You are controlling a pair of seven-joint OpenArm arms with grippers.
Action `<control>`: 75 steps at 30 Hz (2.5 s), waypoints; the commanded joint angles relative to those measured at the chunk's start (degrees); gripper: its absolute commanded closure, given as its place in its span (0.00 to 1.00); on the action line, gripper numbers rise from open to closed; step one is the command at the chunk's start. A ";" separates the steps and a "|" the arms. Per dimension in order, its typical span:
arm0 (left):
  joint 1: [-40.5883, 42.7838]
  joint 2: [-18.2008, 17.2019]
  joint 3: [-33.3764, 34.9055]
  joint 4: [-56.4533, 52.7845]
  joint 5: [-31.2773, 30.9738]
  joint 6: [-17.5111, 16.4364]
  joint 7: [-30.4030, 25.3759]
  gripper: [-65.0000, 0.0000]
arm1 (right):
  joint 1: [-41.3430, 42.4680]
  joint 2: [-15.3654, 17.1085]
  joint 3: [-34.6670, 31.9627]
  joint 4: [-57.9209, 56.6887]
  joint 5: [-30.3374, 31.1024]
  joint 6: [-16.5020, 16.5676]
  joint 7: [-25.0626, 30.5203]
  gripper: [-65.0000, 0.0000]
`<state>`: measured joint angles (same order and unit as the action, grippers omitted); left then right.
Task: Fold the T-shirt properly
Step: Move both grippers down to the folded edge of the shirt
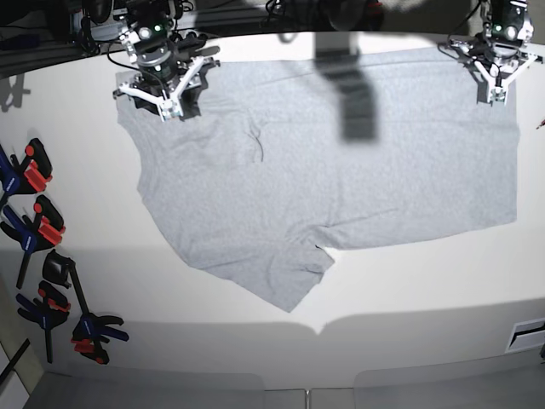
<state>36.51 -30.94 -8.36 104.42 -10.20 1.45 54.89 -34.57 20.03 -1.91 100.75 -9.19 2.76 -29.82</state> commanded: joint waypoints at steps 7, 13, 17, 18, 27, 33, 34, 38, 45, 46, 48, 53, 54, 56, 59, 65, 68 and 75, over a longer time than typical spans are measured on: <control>0.85 -0.20 0.09 3.56 -1.16 -1.03 4.02 0.91 | -3.78 0.70 1.09 -1.73 -3.04 0.61 -16.76 0.55; 0.81 -0.20 0.09 5.49 -1.16 -1.03 4.00 0.91 | -7.78 0.59 1.11 2.38 -4.28 -0.72 -17.14 0.55; 0.79 -0.20 0.09 5.97 -1.16 -1.03 3.78 0.91 | -9.29 0.61 1.11 5.16 -7.61 -3.76 -17.14 0.55; 0.79 -0.20 0.09 5.97 -1.16 -1.03 3.78 0.91 | -9.27 0.61 1.11 5.42 -8.02 -4.04 -17.14 0.55; 0.72 -0.22 0.09 5.99 -1.09 -1.03 3.72 0.91 | -8.94 0.61 1.11 5.75 -8.66 -4.98 -16.41 0.55; 0.07 -0.26 0.09 7.41 5.14 1.44 0.68 0.91 | -8.76 0.59 1.11 10.71 -8.68 -6.69 -14.73 0.55; -0.17 -0.37 0.09 7.98 5.88 2.10 0.63 0.91 | -8.48 0.59 1.11 11.80 -8.68 -6.67 -14.75 0.55; -0.66 -0.52 0.09 10.27 6.32 2.73 0.76 0.91 | -6.14 0.59 1.11 14.43 -8.68 -6.67 -14.75 0.55; -0.66 -0.52 0.09 15.69 6.36 2.69 -2.58 0.91 | -1.27 0.59 1.11 15.19 -8.63 -6.64 -14.75 0.55; -0.66 -0.52 0.09 16.46 6.34 2.69 -4.87 0.91 | -0.44 0.59 1.11 15.19 -8.61 -6.64 -14.75 0.55; -1.14 -0.52 0.09 17.62 6.38 2.64 -10.43 0.91 | 1.33 0.59 1.11 15.19 -8.15 -6.67 -14.60 0.55; -8.41 -0.52 0.09 17.75 7.98 2.64 -18.32 0.91 | 6.01 0.57 1.11 15.17 -6.67 -6.64 -8.68 0.55; -10.43 -0.52 0.09 17.59 6.71 2.64 -19.04 0.91 | 6.91 0.57 1.11 15.15 -6.67 -6.64 -6.93 0.55; -14.71 -0.52 0.09 16.24 1.90 2.40 -18.91 0.91 | 8.98 0.57 1.09 15.10 -6.16 -6.62 -5.29 0.55; -21.00 -0.50 0.11 10.58 -4.59 -2.03 -18.93 0.91 | 13.25 0.57 1.11 14.84 -1.05 -5.64 -7.65 0.55; -31.47 -0.50 0.11 -6.21 -13.35 -6.36 -16.33 0.91 | 21.99 0.57 1.11 11.58 6.75 -2.21 -10.47 0.55; -34.56 -0.52 0.11 -13.09 -15.50 -8.11 -16.33 0.91 | 25.70 0.33 1.09 6.34 9.88 1.16 -10.62 0.55; -38.53 -0.48 0.11 -24.85 -21.49 -10.32 -16.35 0.91 | 32.81 -1.70 1.09 -8.20 10.93 5.77 -13.18 0.55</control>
<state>-1.06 -30.46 -7.84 78.67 -31.48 -8.51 39.33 -2.74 17.76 -1.02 91.53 1.85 8.45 -44.34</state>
